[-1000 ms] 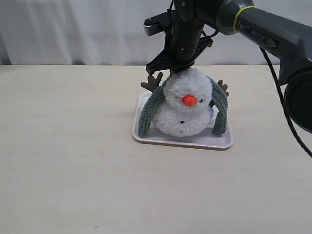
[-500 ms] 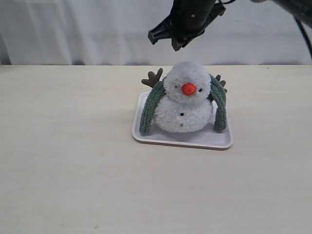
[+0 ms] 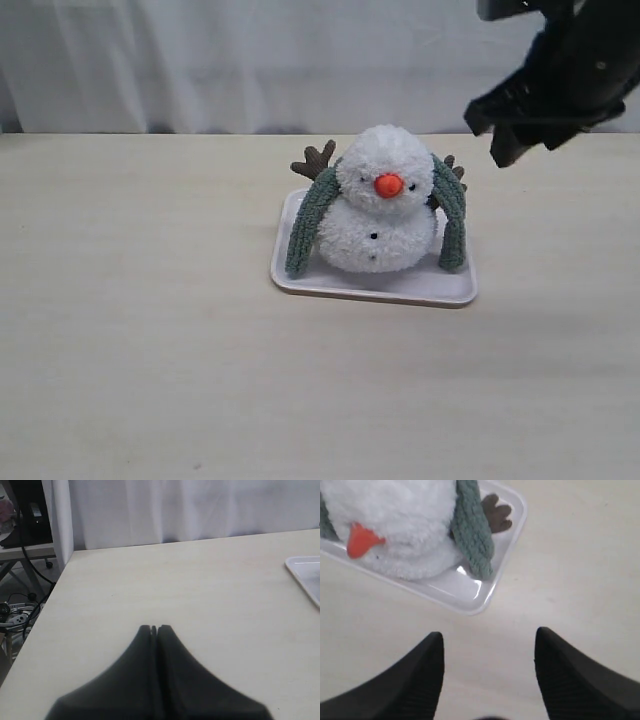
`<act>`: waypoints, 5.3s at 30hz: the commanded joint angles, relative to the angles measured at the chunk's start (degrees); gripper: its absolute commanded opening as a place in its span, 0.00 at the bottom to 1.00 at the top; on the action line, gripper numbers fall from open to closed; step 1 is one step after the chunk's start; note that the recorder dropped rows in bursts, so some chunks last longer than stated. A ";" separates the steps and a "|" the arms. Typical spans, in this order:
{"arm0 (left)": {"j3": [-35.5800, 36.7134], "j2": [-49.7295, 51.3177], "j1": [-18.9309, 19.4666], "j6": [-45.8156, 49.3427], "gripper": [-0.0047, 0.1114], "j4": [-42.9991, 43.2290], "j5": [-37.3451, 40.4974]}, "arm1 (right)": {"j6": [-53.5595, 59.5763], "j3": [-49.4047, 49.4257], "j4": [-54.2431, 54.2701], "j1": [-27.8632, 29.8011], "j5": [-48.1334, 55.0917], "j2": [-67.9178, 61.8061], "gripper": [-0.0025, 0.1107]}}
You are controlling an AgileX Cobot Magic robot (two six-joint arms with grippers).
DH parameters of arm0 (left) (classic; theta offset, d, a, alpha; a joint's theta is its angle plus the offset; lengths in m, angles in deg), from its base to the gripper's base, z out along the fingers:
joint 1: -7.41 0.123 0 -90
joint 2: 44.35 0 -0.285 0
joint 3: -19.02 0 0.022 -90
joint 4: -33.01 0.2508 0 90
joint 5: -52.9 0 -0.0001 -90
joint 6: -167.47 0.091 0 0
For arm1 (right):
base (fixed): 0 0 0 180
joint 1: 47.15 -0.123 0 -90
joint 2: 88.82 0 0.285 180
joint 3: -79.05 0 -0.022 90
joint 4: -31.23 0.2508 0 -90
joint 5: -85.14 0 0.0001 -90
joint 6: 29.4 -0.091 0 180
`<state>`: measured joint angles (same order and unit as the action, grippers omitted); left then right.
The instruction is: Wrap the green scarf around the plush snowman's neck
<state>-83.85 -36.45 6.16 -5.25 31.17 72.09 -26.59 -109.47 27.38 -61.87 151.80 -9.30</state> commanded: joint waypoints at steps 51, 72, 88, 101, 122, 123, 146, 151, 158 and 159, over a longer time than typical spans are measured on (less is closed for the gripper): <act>0.09 -0.12 -0.14 0.04 0.04 -0.38 -0.62 | 21.56 19.03 16.70 1.23 -30.72 -12.17 0.06; 0.09 -0.12 -0.14 0.04 0.04 -0.38 -0.62 | 28.62 19.51 25.95 1.23 -27.91 -14.43 0.06; 0.09 -0.12 -0.14 0.04 0.04 -0.38 -0.62 | 27.88 21.40 27.34 1.23 -27.53 -13.97 0.46; 0.09 -0.12 -0.14 0.04 0.04 -0.38 -0.62 | 29.92 21.14 32.85 1.23 -13.10 -12.78 0.48; 0.09 -0.12 -0.14 0.04 0.04 -0.38 -0.62 | 13.70 21.14 29.70 -19.46 -31.06 -3.88 0.50; 0.09 -0.12 -0.14 0.04 0.04 -0.38 -0.62 | 11.91 21.14 27.80 -20.93 -34.30 -4.22 0.52; 0.09 -0.12 -0.14 0.04 0.04 -0.38 -0.62 | -40.93 1.74 -43.91 -34.77 -21.61 -20.56 0.50; 0.09 -0.12 -0.14 0.04 0.04 -0.38 -0.62 | -47.73 -0.73 -36.93 -37.06 -21.95 -21.82 0.50; 0.09 -0.12 -0.14 0.04 0.04 -0.38 -0.62 | -50.46 -0.52 -21.06 -31.28 -27.68 -26.80 0.65; 0.09 -0.12 -0.14 0.04 0.04 -0.38 -0.62 | -51.28 -0.52 -21.06 -31.28 -28.53 -27.54 0.65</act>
<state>-83.85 -36.45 6.16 -5.25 31.17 72.17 -75.84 -109.88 4.61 -93.44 124.74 -35.34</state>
